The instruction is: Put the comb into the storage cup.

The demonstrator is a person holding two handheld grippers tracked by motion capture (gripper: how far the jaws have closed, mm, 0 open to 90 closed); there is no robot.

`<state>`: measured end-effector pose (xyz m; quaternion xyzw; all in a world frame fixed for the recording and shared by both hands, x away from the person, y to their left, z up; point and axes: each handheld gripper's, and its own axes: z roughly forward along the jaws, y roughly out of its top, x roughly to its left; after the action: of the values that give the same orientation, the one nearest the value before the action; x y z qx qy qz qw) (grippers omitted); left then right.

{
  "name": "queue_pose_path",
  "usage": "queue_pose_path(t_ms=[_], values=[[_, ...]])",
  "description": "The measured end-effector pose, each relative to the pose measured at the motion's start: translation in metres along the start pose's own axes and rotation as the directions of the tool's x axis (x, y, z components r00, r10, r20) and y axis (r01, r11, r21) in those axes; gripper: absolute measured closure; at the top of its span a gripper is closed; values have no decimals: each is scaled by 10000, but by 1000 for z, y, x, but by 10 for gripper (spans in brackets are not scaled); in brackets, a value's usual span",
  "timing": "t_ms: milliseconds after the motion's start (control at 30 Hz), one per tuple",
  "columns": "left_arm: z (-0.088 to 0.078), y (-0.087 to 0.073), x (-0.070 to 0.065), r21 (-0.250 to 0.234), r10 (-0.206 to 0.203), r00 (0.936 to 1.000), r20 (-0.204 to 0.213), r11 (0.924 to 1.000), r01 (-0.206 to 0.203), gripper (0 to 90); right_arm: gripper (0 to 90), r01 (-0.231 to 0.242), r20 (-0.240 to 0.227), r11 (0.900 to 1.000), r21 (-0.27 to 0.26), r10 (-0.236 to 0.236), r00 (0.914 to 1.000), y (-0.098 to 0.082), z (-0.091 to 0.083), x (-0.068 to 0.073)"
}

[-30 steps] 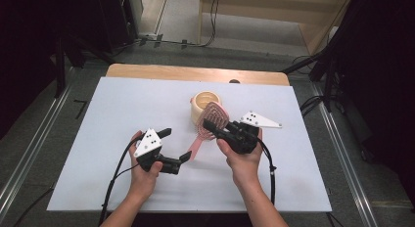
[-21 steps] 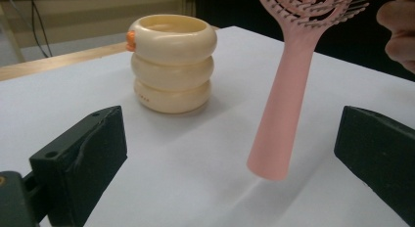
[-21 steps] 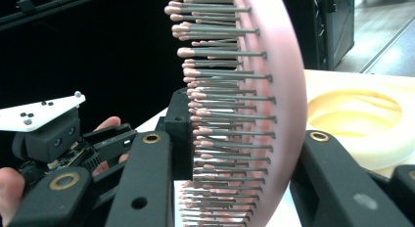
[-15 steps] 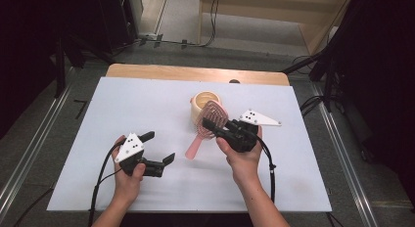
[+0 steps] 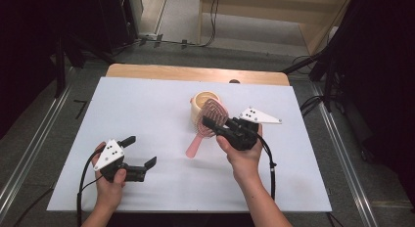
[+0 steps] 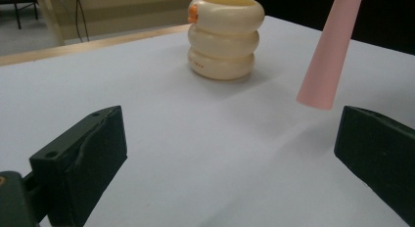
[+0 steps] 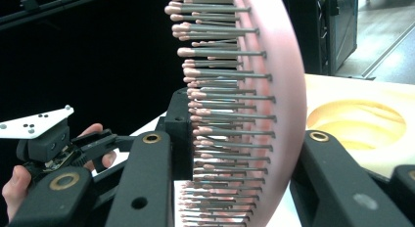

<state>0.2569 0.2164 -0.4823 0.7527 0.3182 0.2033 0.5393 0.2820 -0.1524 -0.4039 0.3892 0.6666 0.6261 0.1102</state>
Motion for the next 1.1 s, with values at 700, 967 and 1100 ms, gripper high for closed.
queue_pose_path(t_ms=[700, 967, 1100], values=[[-41, -14, 31, -564, -235, 9957, -893, 9982, 185, 0, 617, 147, 263, 9998, -161, -143, 9996, 14, -3, -3], [-46, -18, 37, -591, -393, 9947, -946, 9977, 338, 0, 617, 220, 391, 9995, -240, -211, 9990, 22, -5, -6], [-45, -20, 37, -631, -377, 9937, -1059, 9975, 311, 0, 617, 264, 424, 9990, -362, -249, 9988, 27, -6, -6]])
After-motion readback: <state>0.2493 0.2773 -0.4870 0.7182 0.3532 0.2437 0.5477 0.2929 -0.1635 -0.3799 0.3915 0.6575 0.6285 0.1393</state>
